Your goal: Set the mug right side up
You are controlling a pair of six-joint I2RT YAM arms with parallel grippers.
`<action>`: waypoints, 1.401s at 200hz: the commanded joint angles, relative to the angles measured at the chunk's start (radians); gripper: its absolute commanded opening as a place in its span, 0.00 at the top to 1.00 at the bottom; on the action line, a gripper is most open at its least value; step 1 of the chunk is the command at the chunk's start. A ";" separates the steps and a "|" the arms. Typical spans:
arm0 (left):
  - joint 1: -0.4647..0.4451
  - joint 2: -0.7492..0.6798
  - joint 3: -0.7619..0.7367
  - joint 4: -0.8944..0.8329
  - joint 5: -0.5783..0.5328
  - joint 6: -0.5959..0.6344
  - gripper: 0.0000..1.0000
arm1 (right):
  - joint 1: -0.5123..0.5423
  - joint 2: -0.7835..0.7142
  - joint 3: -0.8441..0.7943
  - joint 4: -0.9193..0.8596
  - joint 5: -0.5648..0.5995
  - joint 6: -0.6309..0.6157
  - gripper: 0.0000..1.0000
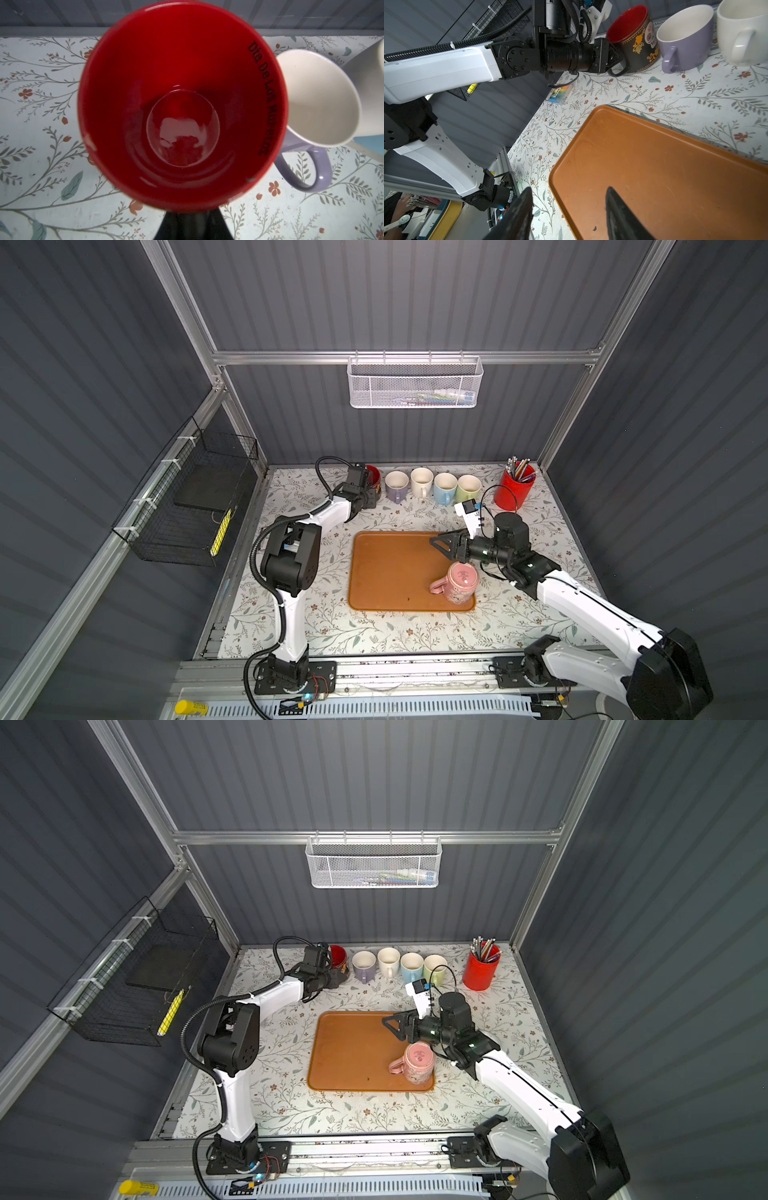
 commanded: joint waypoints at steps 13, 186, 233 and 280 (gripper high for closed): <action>0.008 -0.017 0.084 0.111 0.007 0.023 1.00 | -0.002 0.006 0.038 -0.009 -0.003 -0.017 0.44; 0.006 0.034 0.142 0.073 0.026 0.020 1.00 | -0.004 0.006 0.035 -0.008 -0.002 -0.022 0.44; 0.006 0.038 0.152 0.061 0.026 0.020 1.00 | -0.007 0.006 0.032 -0.011 0.000 -0.022 0.44; 0.006 0.033 0.147 0.058 0.031 0.015 0.96 | -0.009 0.006 0.033 -0.010 -0.002 -0.020 0.44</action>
